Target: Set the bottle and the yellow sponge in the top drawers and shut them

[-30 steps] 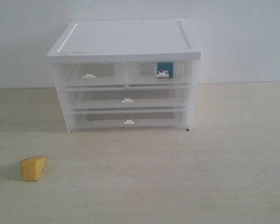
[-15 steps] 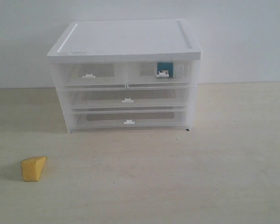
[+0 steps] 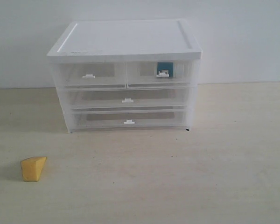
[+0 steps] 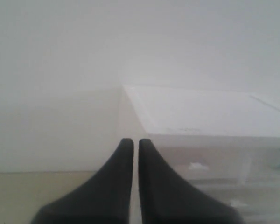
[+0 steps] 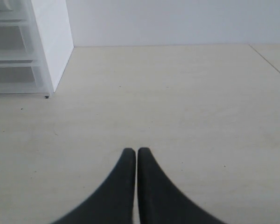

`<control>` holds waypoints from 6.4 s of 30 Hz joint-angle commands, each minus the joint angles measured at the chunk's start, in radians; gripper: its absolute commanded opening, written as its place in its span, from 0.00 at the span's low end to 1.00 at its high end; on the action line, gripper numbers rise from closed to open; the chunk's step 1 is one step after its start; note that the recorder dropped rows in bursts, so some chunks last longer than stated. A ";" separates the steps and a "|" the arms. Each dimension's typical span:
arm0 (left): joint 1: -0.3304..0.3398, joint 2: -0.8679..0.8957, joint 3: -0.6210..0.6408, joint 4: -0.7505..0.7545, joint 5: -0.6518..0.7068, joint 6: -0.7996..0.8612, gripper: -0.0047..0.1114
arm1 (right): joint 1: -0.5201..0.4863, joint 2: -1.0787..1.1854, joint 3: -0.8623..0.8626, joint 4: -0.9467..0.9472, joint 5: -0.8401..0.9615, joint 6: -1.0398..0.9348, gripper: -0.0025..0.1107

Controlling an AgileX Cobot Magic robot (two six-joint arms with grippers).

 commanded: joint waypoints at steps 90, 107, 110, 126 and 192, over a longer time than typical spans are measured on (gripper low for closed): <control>-0.527 1.084 -0.546 -0.786 -0.632 0.550 0.66 | 0.001 -0.006 0.004 0.000 -0.005 0.000 0.02; -0.509 1.086 -0.569 -0.800 -0.632 0.556 0.59 | 0.001 -0.006 0.004 0.000 -0.005 0.000 0.02; -0.509 1.086 -0.569 -0.800 -0.632 0.556 0.34 | 0.001 -0.006 0.004 0.000 -0.005 0.000 0.02; -0.588 1.044 -0.489 -0.886 -0.632 0.594 0.08 | 0.001 -0.006 0.004 0.000 -0.007 0.000 0.02; -1.049 0.271 -0.300 -1.961 -0.155 2.084 0.08 | 0.001 -0.006 0.004 0.000 -0.007 0.000 0.02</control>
